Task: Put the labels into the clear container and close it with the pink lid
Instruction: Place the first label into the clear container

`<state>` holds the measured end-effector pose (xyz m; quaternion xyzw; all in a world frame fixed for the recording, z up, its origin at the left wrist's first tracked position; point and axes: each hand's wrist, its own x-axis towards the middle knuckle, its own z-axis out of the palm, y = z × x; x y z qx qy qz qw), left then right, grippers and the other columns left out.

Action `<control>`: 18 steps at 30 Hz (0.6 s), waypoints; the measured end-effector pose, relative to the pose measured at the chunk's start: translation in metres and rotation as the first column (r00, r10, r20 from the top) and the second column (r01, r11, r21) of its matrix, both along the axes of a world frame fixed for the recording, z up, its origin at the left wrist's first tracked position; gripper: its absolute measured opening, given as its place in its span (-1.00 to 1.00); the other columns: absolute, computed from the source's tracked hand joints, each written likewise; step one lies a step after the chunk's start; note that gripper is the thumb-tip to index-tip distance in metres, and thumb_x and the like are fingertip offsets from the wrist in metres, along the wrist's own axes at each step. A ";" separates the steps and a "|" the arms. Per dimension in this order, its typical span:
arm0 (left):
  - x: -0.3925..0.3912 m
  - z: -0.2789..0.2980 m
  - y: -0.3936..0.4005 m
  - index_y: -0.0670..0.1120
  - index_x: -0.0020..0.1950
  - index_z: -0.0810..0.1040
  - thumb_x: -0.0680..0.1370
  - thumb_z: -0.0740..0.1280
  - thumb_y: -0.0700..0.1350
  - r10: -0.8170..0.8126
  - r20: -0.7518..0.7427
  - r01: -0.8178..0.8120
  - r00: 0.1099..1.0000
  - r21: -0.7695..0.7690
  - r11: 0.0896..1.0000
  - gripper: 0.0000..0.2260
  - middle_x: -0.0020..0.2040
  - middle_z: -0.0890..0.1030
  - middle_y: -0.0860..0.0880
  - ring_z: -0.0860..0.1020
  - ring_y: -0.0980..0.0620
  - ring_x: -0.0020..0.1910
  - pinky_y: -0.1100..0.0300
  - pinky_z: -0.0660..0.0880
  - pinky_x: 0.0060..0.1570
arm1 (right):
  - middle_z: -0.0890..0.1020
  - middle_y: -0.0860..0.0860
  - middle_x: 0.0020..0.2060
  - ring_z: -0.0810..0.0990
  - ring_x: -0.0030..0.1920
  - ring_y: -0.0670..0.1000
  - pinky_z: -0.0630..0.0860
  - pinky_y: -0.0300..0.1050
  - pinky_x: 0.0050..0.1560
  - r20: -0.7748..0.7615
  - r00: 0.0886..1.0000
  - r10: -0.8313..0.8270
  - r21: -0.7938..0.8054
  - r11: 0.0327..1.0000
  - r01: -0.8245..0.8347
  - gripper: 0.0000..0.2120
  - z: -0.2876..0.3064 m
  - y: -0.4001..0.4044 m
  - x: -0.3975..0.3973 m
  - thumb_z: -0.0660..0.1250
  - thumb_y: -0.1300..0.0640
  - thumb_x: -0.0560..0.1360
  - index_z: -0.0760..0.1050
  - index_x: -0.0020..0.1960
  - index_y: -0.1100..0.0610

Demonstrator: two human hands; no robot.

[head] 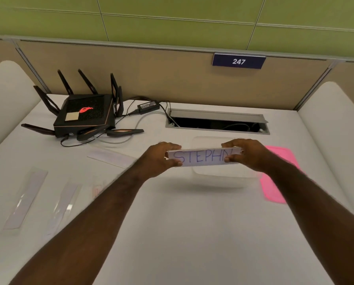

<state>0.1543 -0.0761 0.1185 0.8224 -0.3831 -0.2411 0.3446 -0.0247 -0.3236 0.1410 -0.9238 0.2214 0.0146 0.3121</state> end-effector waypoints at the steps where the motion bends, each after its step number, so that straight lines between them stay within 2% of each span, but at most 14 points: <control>1: 0.000 -0.002 -0.010 0.03 0.32 0.51 0.41 0.51 0.00 -0.016 0.013 0.016 1.000 0.008 1.000 -0.50 0.23 0.56 0.05 0.53 0.09 0.03 0.32 0.46 -0.05 | 0.60 0.01 0.21 0.51 0.06 -0.05 0.43 -0.19 0.04 -0.012 1.000 -0.014 -0.007 1.000 0.014 -0.52 -0.001 -0.009 -0.005 0.53 0.02 0.36 0.56 0.25 0.05; 4: -0.004 -0.011 -0.036 0.10 0.28 0.53 0.39 0.49 0.11 -0.052 0.103 0.045 0.993 0.068 0.997 -0.52 0.22 0.59 0.08 0.53 0.07 0.04 0.21 0.47 0.00 | 0.62 -0.01 0.19 0.52 0.05 -0.06 0.40 -0.19 0.03 -0.042 0.999 -0.030 -0.039 0.999 0.028 -0.53 -0.007 -0.032 -0.021 0.52 -0.03 0.36 0.57 0.23 0.04; 6: -0.007 -0.019 -0.050 0.15 0.27 0.53 0.38 0.46 0.18 -0.064 0.182 0.042 0.981 0.122 0.992 -0.53 0.22 0.60 0.09 0.50 0.02 0.11 0.14 0.44 0.07 | 0.63 -0.01 0.18 0.55 0.08 0.00 0.45 -0.11 0.07 -0.063 0.997 -0.046 -0.088 0.995 0.041 -0.53 -0.014 -0.042 -0.028 0.49 -0.09 0.37 0.57 0.23 0.01; 10: -0.018 -0.026 -0.072 0.13 0.30 0.52 0.42 0.40 0.21 -0.106 0.349 0.032 0.931 0.211 0.977 -0.53 0.25 0.58 0.06 0.43 -0.03 0.22 0.07 0.32 0.20 | 0.60 0.07 0.13 0.52 0.13 0.15 0.40 0.03 0.13 -0.170 0.978 -0.124 -0.285 0.956 0.072 -0.46 -0.033 -0.055 -0.037 0.38 -0.33 0.34 0.52 0.25 -0.16; 12: -0.022 -0.029 -0.082 0.11 0.30 0.51 0.45 0.37 0.23 -0.165 0.450 0.041 0.877 0.272 0.961 -0.54 0.25 0.59 0.06 0.43 -0.04 0.21 0.06 0.30 0.17 | 0.59 0.09 0.13 0.49 0.12 0.16 0.36 0.02 0.10 -0.198 0.971 -0.137 -0.343 0.937 0.062 -0.42 -0.041 -0.058 -0.038 0.33 -0.41 0.31 0.51 0.25 -0.19; 15: -0.028 -0.035 -0.094 0.10 0.27 0.53 0.45 0.34 0.25 -0.258 0.593 0.017 0.763 0.381 0.924 -0.56 0.19 0.62 0.03 0.44 -0.05 0.17 0.05 0.27 0.09 | 0.61 -0.01 0.19 0.45 0.18 0.09 0.32 0.02 0.11 -0.212 0.973 -0.097 -0.467 0.884 -0.013 -0.46 -0.047 -0.057 -0.035 0.37 -0.33 0.35 0.55 0.24 -0.11; 18: -0.035 -0.041 -0.106 0.05 0.24 0.56 0.46 0.34 0.23 -0.372 0.669 0.000 0.644 0.486 0.874 -0.56 0.14 0.61 -0.01 0.46 -0.08 0.15 0.03 0.27 0.08 | 0.61 -0.05 0.16 0.44 0.19 0.07 0.31 0.04 0.12 -0.238 0.970 -0.049 -0.560 0.823 -0.095 -0.49 -0.052 -0.054 -0.030 0.39 -0.32 0.34 0.57 0.20 -0.10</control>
